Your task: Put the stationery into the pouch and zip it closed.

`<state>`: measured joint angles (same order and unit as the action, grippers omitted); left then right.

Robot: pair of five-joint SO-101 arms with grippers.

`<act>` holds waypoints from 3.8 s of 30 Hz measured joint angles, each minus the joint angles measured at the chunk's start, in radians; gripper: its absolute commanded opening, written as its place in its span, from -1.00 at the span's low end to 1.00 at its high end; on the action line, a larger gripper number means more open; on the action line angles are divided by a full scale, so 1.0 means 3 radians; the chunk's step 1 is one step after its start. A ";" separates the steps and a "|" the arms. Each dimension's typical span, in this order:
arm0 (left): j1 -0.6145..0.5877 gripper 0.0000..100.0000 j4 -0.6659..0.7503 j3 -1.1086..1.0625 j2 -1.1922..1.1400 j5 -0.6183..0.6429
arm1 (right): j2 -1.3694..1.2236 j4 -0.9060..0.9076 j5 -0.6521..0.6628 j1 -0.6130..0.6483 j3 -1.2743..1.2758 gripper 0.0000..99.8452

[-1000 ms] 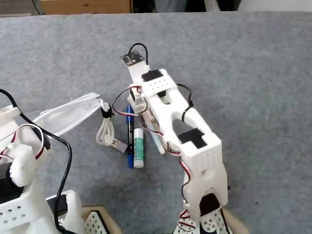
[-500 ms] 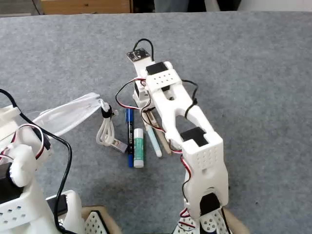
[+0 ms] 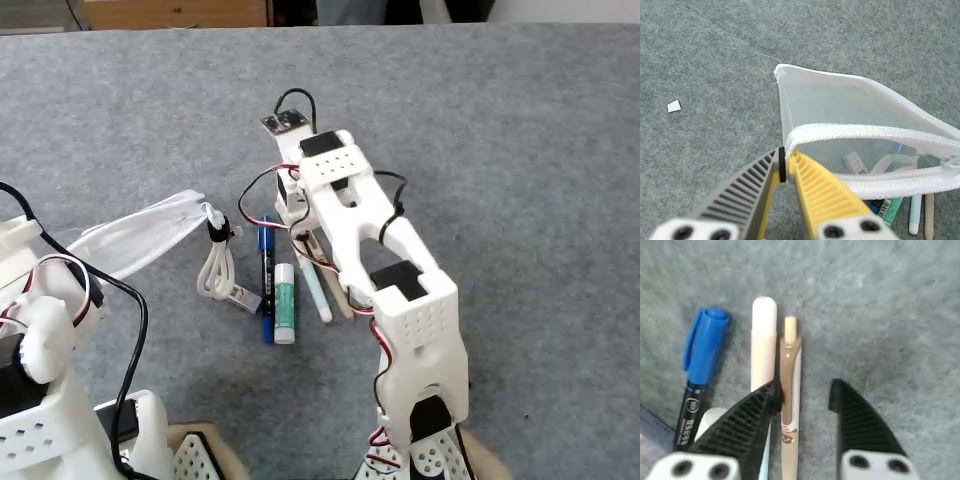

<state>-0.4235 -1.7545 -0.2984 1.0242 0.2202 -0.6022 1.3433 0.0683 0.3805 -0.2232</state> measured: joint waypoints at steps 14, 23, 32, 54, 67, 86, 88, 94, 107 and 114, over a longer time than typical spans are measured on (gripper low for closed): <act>0.0000 -0.94 0.0000 0.0000 0.0000 0.0000 | -0.0061 -0.0072 0.0000 0.0000 0.0020 -0.86; 0.0000 -0.94 0.0000 0.0000 0.0000 0.0000 | -0.0327 -0.0056 0.0005 -0.0051 -0.0199 -0.98; 0.0000 -0.94 0.0000 0.0000 0.0000 0.0000 | -0.0404 0.0138 0.0005 -0.0061 -0.0440 -0.97; 0.0000 -0.94 0.0000 0.0000 0.0000 0.0000 | 0.0292 0.1371 0.0005 -0.0015 -0.2516 -0.97; 0.0000 -0.94 0.0000 0.0000 0.0000 0.0000 | 0.2578 0.1340 0.0026 0.1018 -0.1918 -0.97; 0.0000 -0.94 0.0000 0.0000 0.0000 0.0000 | 0.3268 -0.0419 0.0261 0.1811 -0.0527 -0.98; 0.0000 -0.94 0.0000 0.0000 0.0000 0.0000 | 0.3365 -0.0716 -0.0005 0.1811 -0.0486 -0.98; 0.0000 -0.94 0.0000 0.0000 0.0000 0.0000 | 0.3596 -0.1120 -0.0547 0.1816 -0.0486 -0.98; 0.0680 -0.94 0.0000 0.0409 -0.0005 0.0368 | 0.3933 -0.1141 -0.0634 0.1765 -0.0138 -0.98; 0.1248 -0.94 0.0000 0.0767 0.0005 0.0573 | 0.4260 -0.1161 -0.0634 0.1529 0.0240 -0.98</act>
<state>-0.0491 -1.7545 -0.0683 1.0257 0.3920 0.6759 0.9950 -0.1220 0.8393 -0.1511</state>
